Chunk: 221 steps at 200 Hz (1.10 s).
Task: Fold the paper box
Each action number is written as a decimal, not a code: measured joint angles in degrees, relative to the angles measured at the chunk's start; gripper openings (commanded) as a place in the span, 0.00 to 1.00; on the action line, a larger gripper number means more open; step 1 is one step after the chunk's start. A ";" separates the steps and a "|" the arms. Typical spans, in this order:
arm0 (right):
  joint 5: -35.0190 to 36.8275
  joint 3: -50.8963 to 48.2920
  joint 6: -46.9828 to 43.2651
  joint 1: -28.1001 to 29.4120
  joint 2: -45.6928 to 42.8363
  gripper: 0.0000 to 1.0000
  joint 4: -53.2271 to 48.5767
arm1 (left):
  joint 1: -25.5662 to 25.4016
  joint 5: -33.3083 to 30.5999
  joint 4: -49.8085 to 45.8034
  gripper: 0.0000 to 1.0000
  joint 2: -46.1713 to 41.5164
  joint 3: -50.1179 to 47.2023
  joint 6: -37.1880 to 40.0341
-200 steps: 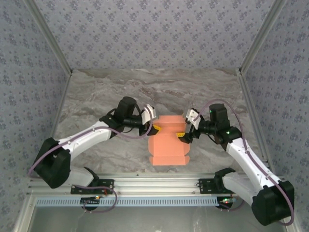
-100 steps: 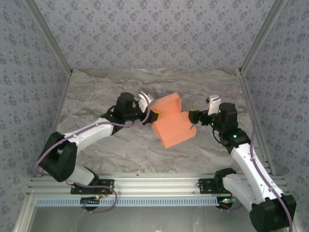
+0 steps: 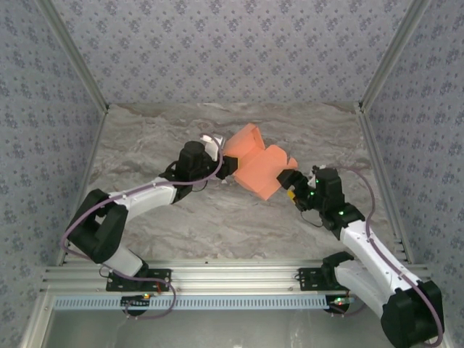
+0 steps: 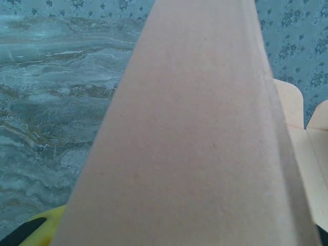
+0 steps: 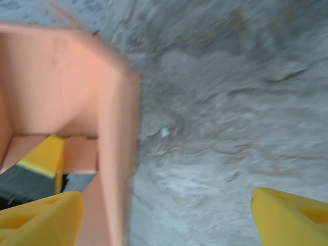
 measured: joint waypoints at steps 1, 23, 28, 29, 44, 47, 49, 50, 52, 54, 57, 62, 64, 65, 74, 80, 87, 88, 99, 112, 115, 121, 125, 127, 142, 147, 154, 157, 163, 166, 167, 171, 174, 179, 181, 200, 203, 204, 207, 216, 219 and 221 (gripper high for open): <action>-0.09 0.00 0.09 0.11 0.02 0.83 0.17 | -0.04 -0.02 0.07 0.14 0.00 0.00 0.00; -0.63 0.15 1.44 2.08 1.31 0.66 3.67 | -0.70 -0.48 0.63 0.14 0.07 0.00 -0.98; -0.70 0.26 1.88 2.23 1.79 0.59 4.24 | -0.85 -0.48 0.70 0.14 0.13 0.00 -1.16; -0.74 0.31 1.77 2.23 1.90 0.58 4.35 | -0.90 -0.48 0.74 0.14 0.15 0.00 -1.25; -1.01 0.68 2.10 2.29 3.76 0.48 5.60 | -1.03 -0.46 1.38 0.16 0.31 -0.11 -2.23; -1.03 0.74 2.56 2.29 4.11 0.46 5.73 | -1.03 -0.48 1.62 0.16 0.31 -0.17 -2.45; -1.09 0.81 2.27 2.29 4.42 0.44 5.84 | -1.05 -0.48 1.79 0.16 0.31 -0.24 -2.58; -1.14 0.83 2.21 2.29 4.57 0.42 5.90 | -1.05 -0.46 1.88 0.17 0.31 -0.28 -2.62; -1.09 0.90 2.64 2.29 4.92 0.37 6.03 | -1.05 -0.46 2.10 0.17 0.31 -0.37 -2.78; -1.18 0.96 2.54 2.29 5.14 0.33 6.08 | -1.05 -0.48 2.25 0.18 0.31 -0.42 -2.91; -1.20 1.05 2.16 2.32 5.53 0.27 6.16 | -1.05 -0.46 2.45 0.18 0.31 -0.52 -3.19; -1.31 1.22 2.56 2.32 6.19 0.21 6.25 | -1.03 -0.48 2.78 0.21 0.31 -0.66 -3.52; -1.25 1.29 2.29 2.32 6.56 0.18 6.32 | -1.05 -0.48 3.06 0.22 0.31 -0.76 -3.74; -1.20 1.31 2.36 2.32 6.64 0.17 6.36 | -1.05 -0.48 3.06 0.23 0.31 -0.76 -3.74; -1.29 1.57 2.38 2.32 7.63 0.11 6.43 | -1.03 -0.48 3.82 0.27 0.35 -1.22 -4.52; -1.31 1.77 2.03 2.32 8.17 0.06 6.36 | -1.03 -0.50 4.33 0.31 0.39 -1.60 -5.09; -1.36 2.21 1.90 2.32 8.74 0.00 5.95 | -1.03 -0.85 4.94 0.38 0.55 -2.05 -5.46; -1.42 2.32 1.66 2.29 8.85 0.00 5.86 | -1.03 -0.87 4.98 0.39 0.57 -2.10 -5.51; -1.64 3.32 0.57 2.25 9.64 0.00 5.03 | -0.98 -1.14 5.90 0.46 0.96 -2.93 -6.49; -1.68 4.87 -1.42 2.19 10.56 0.00 3.13 | -0.98 -1.20 6.86 0.51 1.20 -4.09 -7.58; -1.68 5.27 -1.81 2.14 10.75 0.00 2.60 | -0.98 -1.20 6.97 0.52 1.20 -4.33 -7.74; -1.68 5.90 -2.86 1.95 11.17 0.00 1.84 | -1.01 -0.87 7.30 0.54 1.20 -4.81 -8.31; -1.73 6.43 -3.69 1.68 11.56 0.00 1.07 | -1.03 -0.59 7.43 0.55 1.20 -5.05 -8.35; -1.73 6.67 -4.00 1.57 11.72 0.00 0.72 | -1.03 -0.50 7.58 0.59 1.20 -5.16 -8.68; -1.90 8.00 -6.36 0.20 13.05 0.00 -1.88 | -1.03 0.35 9.11 0.83 1.20 -6.14 -9.75; -2.14 8.44 -7.34 -0.39 13.66 0.00 -2.89 | -1.03 0.68 9.86 0.90 1.20 -6.54 -10.32; -2.45 9.09 -8.66 -1.18 14.60 0.00 -4.33 | -1.01 1.14 10.73 0.93 1.20 -7.28 -10.78; -2.67 9.46 -9.25 -1.53 15.15 0.00 -5.05 | -1.03 1.31 11.17 0.94 1.20 -7.72 -11.08; -2.95 10.19 -10.47 -2.21 16.13 0.00 -6.54 | -1.03 1.55 11.87 0.98 1.18 -8.46 -11.78; -3.15 10.51 -11.21 -2.47 16.63 0.00 -7.17 | -1.03 1.75 12.24 0.99 1.16 -8.83 -11.96; -3.19 10.67 -11.39 -2.60 16.83 0.00 -7.45 | -1.03 1.75 12.33 0.99 1.14 -9.03 -12.07; -3.58 11.37 -12.39 -3.06 17.77 0.00 -8.68 | -1.03 1.79 12.61 0.99 1.05 -9.62 -12.39; -3.96 11.82 -13.07 -3.34 18.32 0.00 -9.46 | -1.03 1.92 12.74 0.99 0.96 -10.08 -12.74; -4.55 12.83 -14.27 -3.80 19.56 0.00 -10.80 | -1.03 2.01 12.66 0.99 0.61 -10.73 -12.94; -4.85 13.31 -14.75 -3.98 20.11 0.00 -11.43 | -1.03 2.05 12.63 0.99 0.52 -10.95 -13.05; -7.39 17.79 -19.93 -4.85 25.14 0.00 -16.31 | -0.96 1.95 10.73 0.99 -1.86 -12.92 -12.90; -7.65 18.53 -20.85 -4.85 25.88 0.00 -17.20 | -0.96 1.97 10.27 0.99 -2.34 -13.03 -12.81; -7.72 18.80 -21.09 -4.85 26.10 0.00 -17.55 | -0.96 1.95 10.08 0.99 -2.51 -13.07 -12.81; -7.91 19.28 -21.75 -4.83 26.53 0.00 -18.16 | -0.92 1.92 9.64 0.99 -3.04 -13.14 -12.74; -8.70 21.07 -24.33 -4.83 28.06 0.00 -20.57 | -0.59 1.92 7.82 0.99 -5.05 -13.18 -12.33; -8.79 21.66 -25.11 -4.83 28.46 0.00 -21.46 | -0.57 1.95 7.48 0.99 -5.60 -13.16 -12.22; -8.85 22.03 -25.70 -4.81 28.70 0.00 -22.03 | -0.46 1.73 6.78 0.99 -6.40 -13.16 -11.91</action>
